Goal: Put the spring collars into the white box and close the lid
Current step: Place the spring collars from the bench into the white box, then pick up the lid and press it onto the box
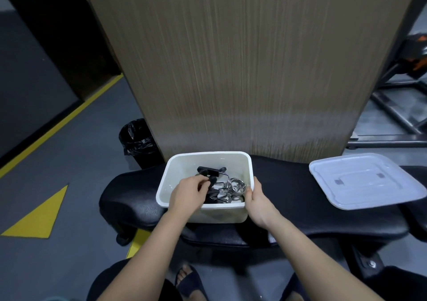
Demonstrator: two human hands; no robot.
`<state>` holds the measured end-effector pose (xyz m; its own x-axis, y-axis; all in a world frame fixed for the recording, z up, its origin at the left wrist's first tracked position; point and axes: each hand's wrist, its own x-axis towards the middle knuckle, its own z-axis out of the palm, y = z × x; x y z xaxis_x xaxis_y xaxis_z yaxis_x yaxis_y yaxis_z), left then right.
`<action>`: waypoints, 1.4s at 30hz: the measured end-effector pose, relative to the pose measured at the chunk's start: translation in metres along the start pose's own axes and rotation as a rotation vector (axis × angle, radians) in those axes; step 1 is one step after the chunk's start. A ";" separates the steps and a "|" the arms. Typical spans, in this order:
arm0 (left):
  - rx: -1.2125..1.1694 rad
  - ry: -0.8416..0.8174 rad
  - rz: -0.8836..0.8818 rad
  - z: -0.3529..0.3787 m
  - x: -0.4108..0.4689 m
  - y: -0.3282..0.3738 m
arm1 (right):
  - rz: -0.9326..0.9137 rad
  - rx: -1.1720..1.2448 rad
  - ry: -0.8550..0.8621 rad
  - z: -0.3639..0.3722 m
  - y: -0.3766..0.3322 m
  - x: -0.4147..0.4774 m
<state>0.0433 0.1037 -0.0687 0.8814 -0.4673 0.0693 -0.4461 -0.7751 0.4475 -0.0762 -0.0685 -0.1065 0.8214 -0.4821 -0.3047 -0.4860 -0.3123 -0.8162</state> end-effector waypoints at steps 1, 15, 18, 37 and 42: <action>-0.034 0.017 0.051 -0.001 -0.006 -0.001 | 0.009 0.005 0.003 -0.001 -0.002 -0.002; 0.477 -0.093 0.191 -0.016 -0.066 0.010 | 0.077 0.195 0.135 -0.013 -0.023 -0.018; 0.449 -0.070 0.264 -0.009 -0.066 0.020 | 0.053 0.190 0.160 -0.033 -0.024 -0.020; 0.354 -0.052 0.317 0.052 -0.045 0.061 | 0.047 0.082 0.281 -0.069 0.035 0.001; 0.348 -0.111 0.335 0.047 -0.052 0.059 | 0.001 0.063 0.265 -0.073 0.032 -0.014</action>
<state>-0.0361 0.0617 -0.0879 0.6672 -0.7429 0.0545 -0.7443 -0.6617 0.0909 -0.1247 -0.1310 -0.0925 0.7103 -0.6823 -0.1730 -0.4601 -0.2641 -0.8477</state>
